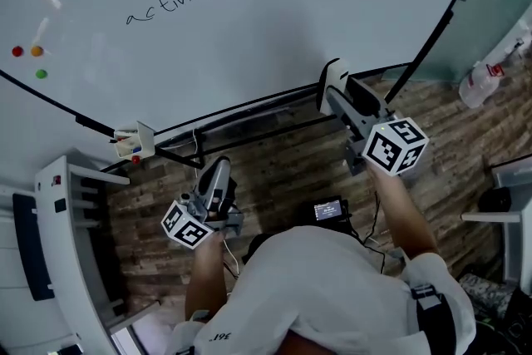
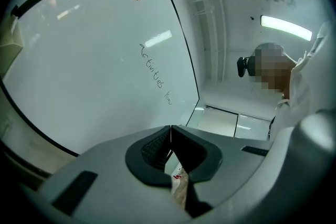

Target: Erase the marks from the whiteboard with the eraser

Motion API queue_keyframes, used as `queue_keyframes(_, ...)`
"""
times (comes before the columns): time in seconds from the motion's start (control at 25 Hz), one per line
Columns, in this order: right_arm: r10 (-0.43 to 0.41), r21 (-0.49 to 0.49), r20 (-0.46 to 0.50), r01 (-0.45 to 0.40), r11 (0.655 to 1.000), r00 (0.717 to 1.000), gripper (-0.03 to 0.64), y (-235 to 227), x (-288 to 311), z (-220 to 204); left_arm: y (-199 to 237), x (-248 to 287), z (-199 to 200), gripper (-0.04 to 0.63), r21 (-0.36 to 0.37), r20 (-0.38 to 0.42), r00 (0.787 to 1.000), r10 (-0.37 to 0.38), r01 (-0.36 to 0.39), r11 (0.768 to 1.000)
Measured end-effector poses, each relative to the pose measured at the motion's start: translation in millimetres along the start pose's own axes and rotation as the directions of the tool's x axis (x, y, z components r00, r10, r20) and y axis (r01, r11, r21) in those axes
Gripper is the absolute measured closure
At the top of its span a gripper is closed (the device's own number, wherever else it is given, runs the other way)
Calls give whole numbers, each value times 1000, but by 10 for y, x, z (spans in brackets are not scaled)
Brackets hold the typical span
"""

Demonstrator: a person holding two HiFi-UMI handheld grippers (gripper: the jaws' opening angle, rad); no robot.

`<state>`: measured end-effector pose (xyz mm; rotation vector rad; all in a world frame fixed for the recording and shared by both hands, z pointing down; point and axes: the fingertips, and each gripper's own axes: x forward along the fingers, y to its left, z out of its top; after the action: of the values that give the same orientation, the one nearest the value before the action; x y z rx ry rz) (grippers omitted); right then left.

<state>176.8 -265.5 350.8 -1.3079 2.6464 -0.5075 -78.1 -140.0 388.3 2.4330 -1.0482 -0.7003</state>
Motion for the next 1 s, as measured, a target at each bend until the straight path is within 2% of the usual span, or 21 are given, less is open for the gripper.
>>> queue_keyframes(0.24, -24, -37, 17, 25, 999, 1000, 377, -45, 184, 153, 159, 14, 81, 588, 4, -8, 1000, 26, -25, 1000)
queue_keyframes(0.56, -109, -96, 59, 115, 989, 992, 377, -110, 325, 393, 321, 55, 298, 588, 27, -42, 999, -9, 10, 1000)
queue_keyframes(1.0, -196, -202, 134, 221, 954, 971, 377, -303, 561, 999, 421, 226, 463, 588, 45, -68, 996, -49, 52, 998)
